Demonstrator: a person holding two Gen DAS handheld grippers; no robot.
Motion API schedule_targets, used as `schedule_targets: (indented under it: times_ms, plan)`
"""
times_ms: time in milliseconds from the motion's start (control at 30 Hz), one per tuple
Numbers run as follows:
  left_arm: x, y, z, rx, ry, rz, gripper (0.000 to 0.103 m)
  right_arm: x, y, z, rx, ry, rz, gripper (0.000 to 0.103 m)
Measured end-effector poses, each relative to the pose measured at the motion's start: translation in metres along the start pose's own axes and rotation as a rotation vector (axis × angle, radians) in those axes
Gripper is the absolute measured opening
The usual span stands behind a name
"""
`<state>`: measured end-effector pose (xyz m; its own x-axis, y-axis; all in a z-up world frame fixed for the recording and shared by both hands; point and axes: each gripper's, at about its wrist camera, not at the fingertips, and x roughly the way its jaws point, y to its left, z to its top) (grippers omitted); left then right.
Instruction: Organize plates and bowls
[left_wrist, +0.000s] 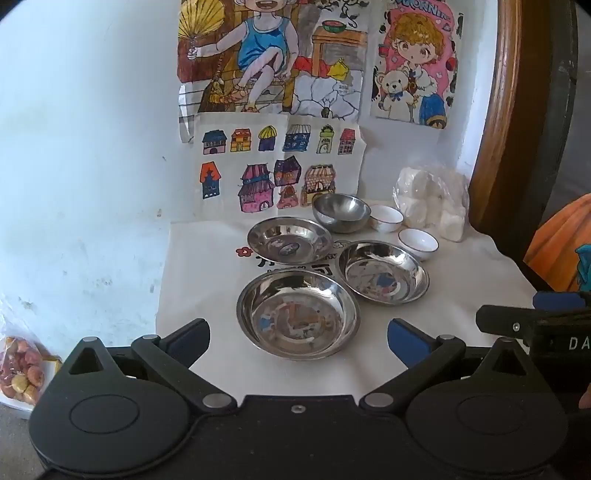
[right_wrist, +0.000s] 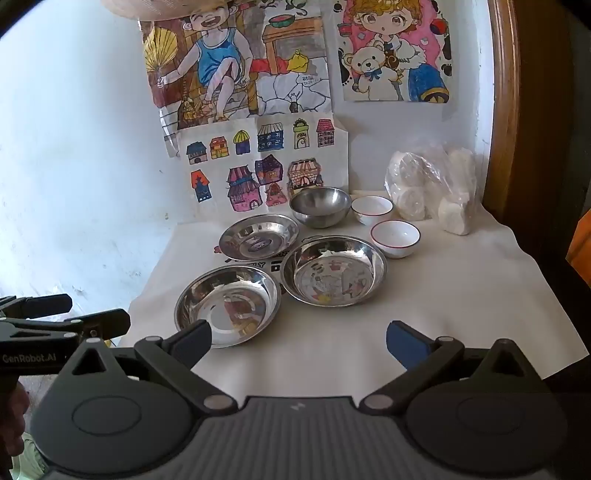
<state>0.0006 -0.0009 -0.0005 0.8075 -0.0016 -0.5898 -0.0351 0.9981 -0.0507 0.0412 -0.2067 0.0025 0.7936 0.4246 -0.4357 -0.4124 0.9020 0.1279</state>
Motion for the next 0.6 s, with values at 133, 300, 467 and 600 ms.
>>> schedule_targets:
  times_ms: [133,300,467,600]
  plan:
    - [0.0,0.0003,0.0,0.001,0.0,-0.005,0.102,0.0002,-0.0005,-0.0001,-0.003,-0.003,0.003,0.103]
    - [-0.0038,0.0017,-0.0008,0.001,-0.001,0.003,0.102,-0.0015,0.0012,-0.0001,-0.007,-0.003,-0.004,0.103]
    - [-0.0024,0.0012,0.0017,0.003,0.002,0.0,0.102,0.0004,0.0018,0.0001,-0.004,-0.001,-0.003,0.103]
    - [-0.0026,0.0004,0.0021,0.004,0.001,0.001,0.102,-0.0003,0.0018,0.0002,-0.005,-0.001,-0.004,0.103]
